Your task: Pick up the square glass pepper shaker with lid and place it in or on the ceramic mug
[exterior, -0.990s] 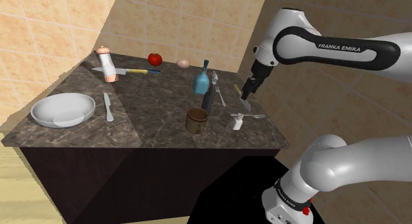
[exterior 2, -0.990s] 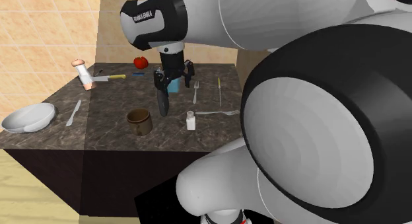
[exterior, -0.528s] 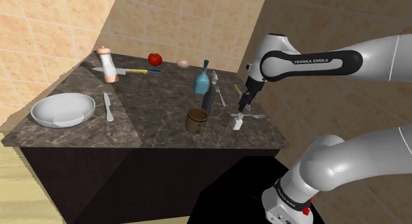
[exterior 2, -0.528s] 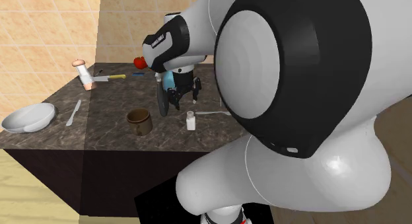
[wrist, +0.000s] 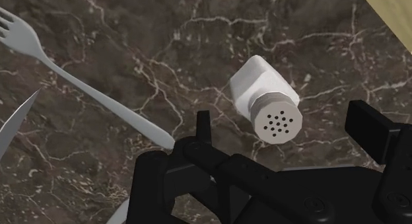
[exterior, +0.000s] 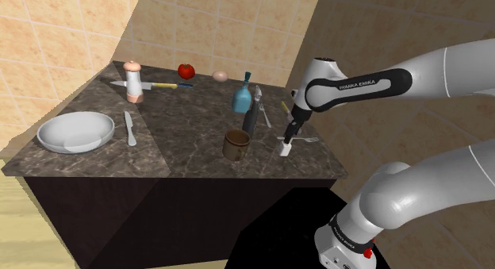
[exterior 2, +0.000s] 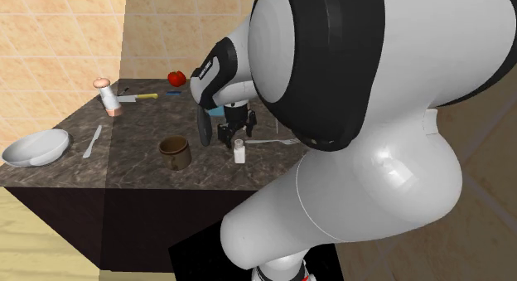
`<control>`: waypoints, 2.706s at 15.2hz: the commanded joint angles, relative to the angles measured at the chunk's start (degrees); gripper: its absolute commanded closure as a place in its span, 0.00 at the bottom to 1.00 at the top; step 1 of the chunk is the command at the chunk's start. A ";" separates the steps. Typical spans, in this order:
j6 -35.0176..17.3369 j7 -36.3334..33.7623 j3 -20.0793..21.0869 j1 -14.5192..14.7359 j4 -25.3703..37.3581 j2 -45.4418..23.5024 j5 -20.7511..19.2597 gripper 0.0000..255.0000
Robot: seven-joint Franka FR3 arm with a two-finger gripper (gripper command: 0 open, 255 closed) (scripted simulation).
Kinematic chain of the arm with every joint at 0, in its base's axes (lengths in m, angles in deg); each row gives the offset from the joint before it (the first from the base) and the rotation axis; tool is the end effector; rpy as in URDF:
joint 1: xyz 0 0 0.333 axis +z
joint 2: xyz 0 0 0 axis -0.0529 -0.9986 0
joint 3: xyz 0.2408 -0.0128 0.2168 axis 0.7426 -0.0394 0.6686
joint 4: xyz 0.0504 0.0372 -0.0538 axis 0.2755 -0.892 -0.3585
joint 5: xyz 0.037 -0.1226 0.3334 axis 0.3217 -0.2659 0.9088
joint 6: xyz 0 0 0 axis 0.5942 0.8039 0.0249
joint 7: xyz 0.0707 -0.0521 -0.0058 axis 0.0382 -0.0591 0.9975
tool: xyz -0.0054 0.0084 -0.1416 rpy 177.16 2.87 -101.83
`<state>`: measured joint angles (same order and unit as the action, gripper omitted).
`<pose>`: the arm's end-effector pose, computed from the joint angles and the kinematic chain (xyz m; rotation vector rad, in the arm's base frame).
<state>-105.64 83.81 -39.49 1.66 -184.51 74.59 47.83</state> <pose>0.3353 -0.0769 0.3718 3.0989 0.3350 -0.0280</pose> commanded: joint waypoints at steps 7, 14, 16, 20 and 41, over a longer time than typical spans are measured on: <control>-2.63 -0.06 -0.19 0.01 -1.27 -1.33 -0.10 0.00; -2.62 -0.07 -0.19 0.01 -1.27 -1.32 -0.10 1.00; -2.62 -0.06 -0.19 0.01 -1.26 -1.32 -0.10 1.00; -1.67 -0.05 -0.11 0.00 -0.86 -0.78 -0.07 1.00; 16.89 0.36 1.44 0.25 10.72 6.21 0.95 1.00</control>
<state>-89.60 84.12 -38.11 1.88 -174.60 80.79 48.72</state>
